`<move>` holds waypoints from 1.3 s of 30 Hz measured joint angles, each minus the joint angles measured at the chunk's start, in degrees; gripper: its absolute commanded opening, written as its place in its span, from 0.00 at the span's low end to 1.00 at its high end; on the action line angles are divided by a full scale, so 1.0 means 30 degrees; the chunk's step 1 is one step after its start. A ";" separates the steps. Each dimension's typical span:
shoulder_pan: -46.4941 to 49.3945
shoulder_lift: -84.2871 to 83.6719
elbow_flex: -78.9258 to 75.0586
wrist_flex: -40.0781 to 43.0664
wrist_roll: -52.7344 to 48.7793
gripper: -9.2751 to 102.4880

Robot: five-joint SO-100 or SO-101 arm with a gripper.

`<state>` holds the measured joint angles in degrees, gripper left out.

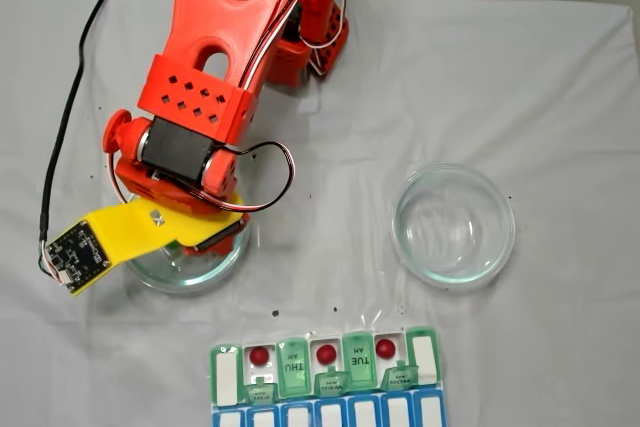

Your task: Sort medicines into box.

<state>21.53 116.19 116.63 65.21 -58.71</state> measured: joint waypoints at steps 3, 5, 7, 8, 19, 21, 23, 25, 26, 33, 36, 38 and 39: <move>0.0000 -0.0352 0.0000 -0.0264 0.0146 0.27; 0.0000 -0.0557 0.0029 -0.0439 0.0146 0.27; 0.0000 -0.0791 0.0234 -0.0615 0.0146 0.27; 0.0000 -0.0908 0.0322 -0.0674 0.0146 0.27; -0.0322 -0.1963 0.0352 -0.0820 0.0439 0.27; -0.0322 -0.2109 0.0352 -0.0820 0.0439 0.27; -0.0322 -0.2285 0.0352 -0.0586 0.0439 0.28; -0.0322 -0.2490 0.0352 -0.0352 0.0439 0.29; -0.0322 -0.2637 0.0352 -0.0293 0.0439 0.29; -0.0322 -0.3779 -0.0938 0.1758 -0.0293 0.29; -0.0322 -0.4482 -0.1641 0.2607 -0.0498 0.27; -0.0322 -0.4951 -0.2139 0.3164 -0.0586 0.25; -0.0439 -0.5332 -0.2490 0.3516 -0.0615 0.24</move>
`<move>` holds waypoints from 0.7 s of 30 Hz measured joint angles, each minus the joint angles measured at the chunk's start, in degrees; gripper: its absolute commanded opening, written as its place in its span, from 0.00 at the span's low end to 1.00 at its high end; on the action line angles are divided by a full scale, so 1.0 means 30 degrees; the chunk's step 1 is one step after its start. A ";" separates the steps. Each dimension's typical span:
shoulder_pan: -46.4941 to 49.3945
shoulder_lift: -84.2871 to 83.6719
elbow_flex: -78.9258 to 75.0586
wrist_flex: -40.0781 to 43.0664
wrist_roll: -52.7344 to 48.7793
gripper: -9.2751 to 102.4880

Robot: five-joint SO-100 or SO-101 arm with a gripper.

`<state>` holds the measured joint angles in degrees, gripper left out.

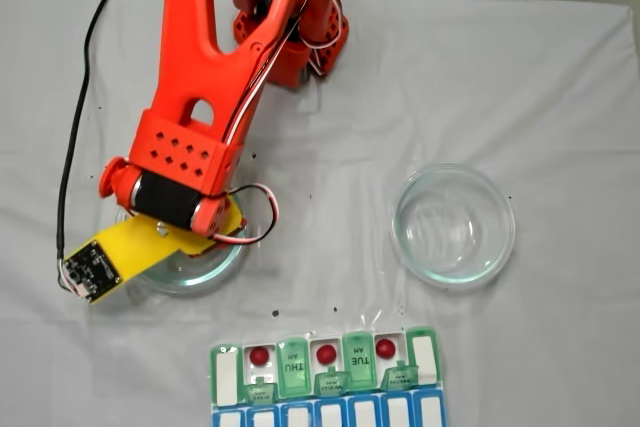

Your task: Sort medicines into box.

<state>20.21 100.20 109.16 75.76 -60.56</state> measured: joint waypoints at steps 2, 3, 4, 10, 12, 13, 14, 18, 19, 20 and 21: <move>-0.0234 -0.0674 -0.0703 0.0674 -0.0059 0.17; -0.0293 -0.0967 -0.1025 0.0937 -0.0059 0.16; -0.0381 -0.1172 -0.1230 0.1113 -0.0059 0.15; -0.0645 -0.1816 -0.1904 0.2021 -0.0059 0.16; -0.0645 -0.2168 -0.2314 0.2578 -0.0059 0.16; -0.0645 -0.2256 -0.2461 0.2842 -0.0059 0.16; -0.0645 -0.2314 -0.2578 0.2988 -0.0059 0.16; -0.0645 -0.2842 -0.3018 0.3457 -0.0059 0.15; -0.0645 -0.3047 -0.3135 0.3545 0.0029 0.14; -0.0674 -0.3105 -0.3164 0.3545 0.0117 0.14; -0.0762 -0.3135 -0.3164 0.3457 0.0293 0.13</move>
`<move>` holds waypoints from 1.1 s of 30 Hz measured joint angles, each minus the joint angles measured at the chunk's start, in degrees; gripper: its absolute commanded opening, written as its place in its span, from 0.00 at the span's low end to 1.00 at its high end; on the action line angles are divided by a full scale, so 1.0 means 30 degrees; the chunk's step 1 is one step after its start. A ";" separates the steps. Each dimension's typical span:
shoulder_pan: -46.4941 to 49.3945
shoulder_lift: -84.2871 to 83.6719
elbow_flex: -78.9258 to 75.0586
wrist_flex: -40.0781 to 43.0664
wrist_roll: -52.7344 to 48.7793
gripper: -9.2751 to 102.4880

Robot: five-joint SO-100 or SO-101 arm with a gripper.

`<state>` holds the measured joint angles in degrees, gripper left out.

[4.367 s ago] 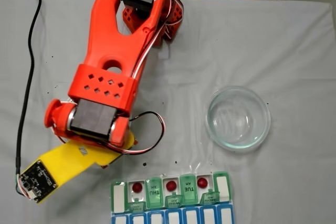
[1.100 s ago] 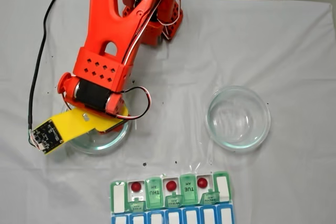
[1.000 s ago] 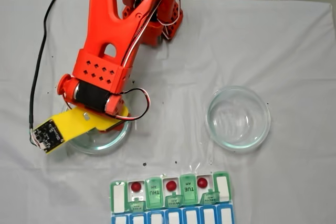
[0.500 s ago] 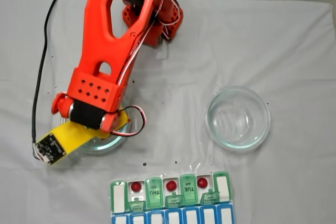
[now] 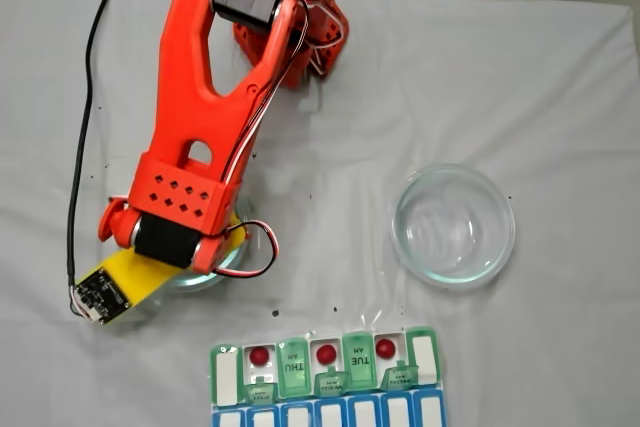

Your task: Sort medicines into box.

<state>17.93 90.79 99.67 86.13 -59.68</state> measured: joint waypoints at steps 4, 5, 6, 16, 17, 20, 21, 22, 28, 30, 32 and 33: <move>-0.0146 -0.0088 0.0117 -0.0352 0.0176 0.08; -0.0146 -0.0088 0.0264 -0.0410 0.0176 0.08; -0.0146 -0.0088 0.0381 -0.0381 0.0176 0.08; -0.0322 0.2402 0.2109 -0.1729 0.1260 0.08; -0.0293 0.2695 0.2285 -0.1963 0.1260 0.08; -0.0293 0.4072 0.2549 -0.2637 0.1494 0.08; -0.0293 0.4600 0.2549 -0.2725 0.1553 0.08; -0.0293 0.5186 0.2549 -0.2959 0.1553 0.08; 0.0293 0.7324 0.2549 -0.4365 0.1758 0.08; 0.0352 0.7822 0.2549 -0.4775 0.1992 0.08; 0.0264 0.8467 0.2549 -0.5156 0.2314 0.08; 0.0117 0.8672 0.2549 -0.5273 0.2432 0.08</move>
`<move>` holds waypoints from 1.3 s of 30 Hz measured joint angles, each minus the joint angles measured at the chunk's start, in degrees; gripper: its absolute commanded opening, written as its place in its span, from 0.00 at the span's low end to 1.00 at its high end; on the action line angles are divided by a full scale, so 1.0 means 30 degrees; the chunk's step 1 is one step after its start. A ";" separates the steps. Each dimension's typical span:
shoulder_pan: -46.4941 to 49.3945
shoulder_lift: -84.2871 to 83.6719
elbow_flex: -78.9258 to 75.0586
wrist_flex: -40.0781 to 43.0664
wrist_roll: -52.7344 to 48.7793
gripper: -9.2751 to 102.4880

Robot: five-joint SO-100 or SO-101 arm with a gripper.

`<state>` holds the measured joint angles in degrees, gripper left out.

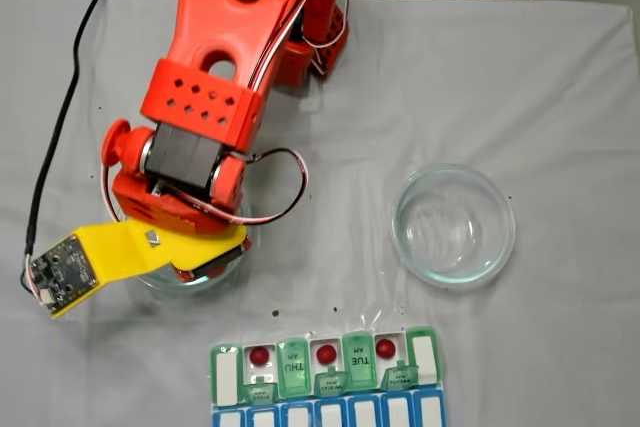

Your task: Sort medicines into box.

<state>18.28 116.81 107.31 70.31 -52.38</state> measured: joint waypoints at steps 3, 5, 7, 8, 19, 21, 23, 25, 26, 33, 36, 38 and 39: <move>-0.1055 0.1377 0.0000 -0.0674 0.1260 0.08; -0.2021 0.2168 0.0059 -0.1230 0.2344 0.08; -0.3428 0.3076 0.0762 -0.2227 0.3955 0.08; -0.4131 0.3398 0.1201 -0.2812 0.4775 0.08; -0.9463 0.2813 0.2959 -0.8760 1.0752 0.08; -0.9785 0.1787 0.2959 -0.9404 1.0986 0.08; -1.0049 0.0908 0.2959 -0.9697 1.1133 0.08; -1.0254 -0.0117 0.2900 -0.9873 1.1221 0.08; -1.0371 -0.0439 0.2900 -0.9932 1.1221 0.08; -1.0547 -0.0615 0.2900 -1.1250 1.1279 0.08; -1.0547 -0.0615 0.2900 -1.1748 1.1484 0.08; -1.0547 -0.0937 0.2871 -1.1953 1.1484 0.08; -1.0547 -0.1230 0.2783 -1.2041 1.1484 0.08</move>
<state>-13.36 113.12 115.66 34.19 -17.93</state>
